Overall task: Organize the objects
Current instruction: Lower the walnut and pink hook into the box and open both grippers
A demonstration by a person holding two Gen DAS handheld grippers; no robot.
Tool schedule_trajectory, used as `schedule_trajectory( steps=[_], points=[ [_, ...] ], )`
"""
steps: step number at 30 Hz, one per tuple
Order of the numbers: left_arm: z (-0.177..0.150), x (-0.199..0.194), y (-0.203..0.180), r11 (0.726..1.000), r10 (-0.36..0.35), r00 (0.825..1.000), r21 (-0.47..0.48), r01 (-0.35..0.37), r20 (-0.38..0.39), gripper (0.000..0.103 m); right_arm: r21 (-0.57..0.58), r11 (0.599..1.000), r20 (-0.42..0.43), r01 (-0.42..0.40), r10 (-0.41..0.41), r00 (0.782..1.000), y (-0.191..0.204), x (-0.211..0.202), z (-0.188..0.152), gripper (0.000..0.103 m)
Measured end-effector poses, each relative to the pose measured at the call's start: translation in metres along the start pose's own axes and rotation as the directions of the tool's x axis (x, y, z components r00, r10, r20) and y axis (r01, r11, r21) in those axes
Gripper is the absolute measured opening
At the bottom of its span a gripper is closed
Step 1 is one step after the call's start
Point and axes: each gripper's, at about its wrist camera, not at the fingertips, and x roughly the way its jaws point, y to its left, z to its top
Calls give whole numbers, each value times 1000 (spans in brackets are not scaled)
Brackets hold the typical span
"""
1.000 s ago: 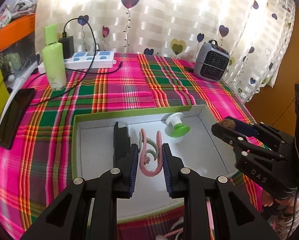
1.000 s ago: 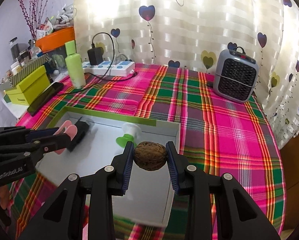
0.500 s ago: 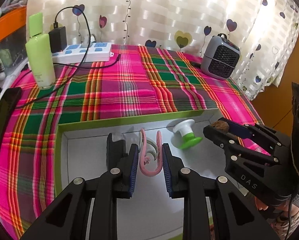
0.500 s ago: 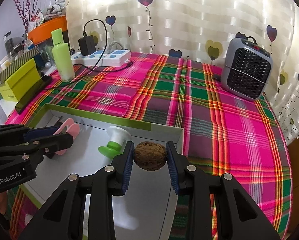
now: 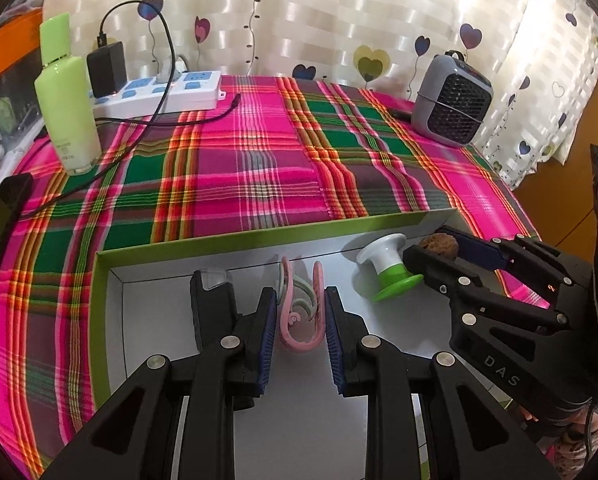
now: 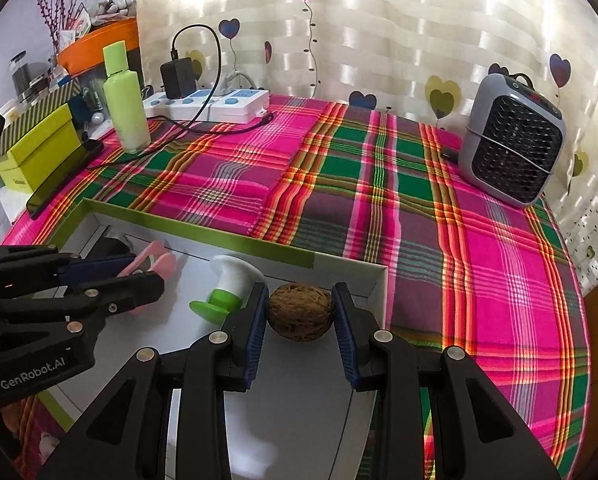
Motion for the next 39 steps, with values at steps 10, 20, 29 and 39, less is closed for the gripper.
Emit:
schedule_trajectory(
  steps=[10,20,29,39],
  points=[
    [-1,5,-2,1000,11,1000,6,-11,-9,22,-19,1000,-6,14,-15,1000,2,2,0,34],
    [0,5,0,1000,17,1000,-1,-17,-8,24,-30,999,-11,26,-27,1000,4,3,-1,34],
    [-4,1,-5,998,61,998,34,-62,11,40,-15,1000,-5,26,-26,1000,4,0,-1,42],
    [-8,-16,-3,998,67,997,19,-68,37,41,3,1000,1,21,-21,1000,6,-9,-7,45]
  ],
)
